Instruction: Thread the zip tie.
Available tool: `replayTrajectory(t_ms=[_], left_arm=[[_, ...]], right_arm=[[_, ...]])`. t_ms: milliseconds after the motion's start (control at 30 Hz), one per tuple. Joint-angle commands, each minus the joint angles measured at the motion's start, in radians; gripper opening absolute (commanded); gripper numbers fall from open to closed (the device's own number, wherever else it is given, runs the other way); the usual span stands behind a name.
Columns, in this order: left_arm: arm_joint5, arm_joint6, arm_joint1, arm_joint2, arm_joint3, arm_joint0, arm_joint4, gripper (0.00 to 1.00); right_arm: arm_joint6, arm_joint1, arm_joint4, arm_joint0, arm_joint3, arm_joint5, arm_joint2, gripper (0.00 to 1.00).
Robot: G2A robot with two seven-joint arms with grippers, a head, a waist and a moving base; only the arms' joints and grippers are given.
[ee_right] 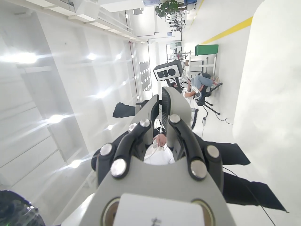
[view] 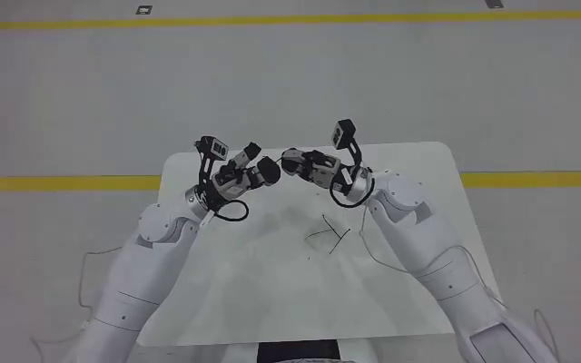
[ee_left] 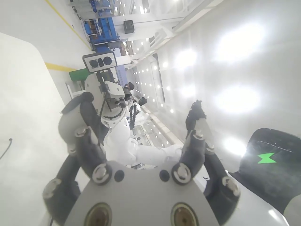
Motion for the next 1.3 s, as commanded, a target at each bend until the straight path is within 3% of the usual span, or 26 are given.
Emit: replayTrajectory(t_ms=[0,200,800,967,1000,1067,1267], left_arm=[[0.002,-0.001,0.000,0.002,0.002,-0.001,0.000,0.35],[0.006,-0.002,0.001,0.008,0.005,-0.003,0.005,0.26],[0.031,0.009,0.006,0.014,-0.004,0.011,0.032,0.24],[0.036,0.008,0.007,0.014,-0.006,0.012,0.032,0.16],[0.037,0.008,0.007,0.014,-0.006,0.013,0.032,0.06],[0.038,0.008,0.008,0.014,-0.005,0.014,0.033,0.00],[0.039,0.005,0.010,0.013,-0.006,0.017,0.042,0.00]], right_arm=[[0.000,0.001,-0.015,-0.002,-0.007,0.006,0.004,0.00],[-0.002,0.002,-0.027,-0.006,-0.021,0.011,0.013,0.00],[0.017,0.004,-0.050,-0.022,-0.060,0.015,0.030,0.00],[0.016,0.003,-0.052,-0.025,-0.061,0.018,0.029,0.00],[0.016,0.003,-0.052,-0.025,-0.061,0.018,0.029,0.00],[0.016,0.002,-0.052,-0.026,-0.062,0.018,0.030,0.00],[0.019,0.002,-0.055,-0.029,-0.063,0.016,0.032,0.00]])
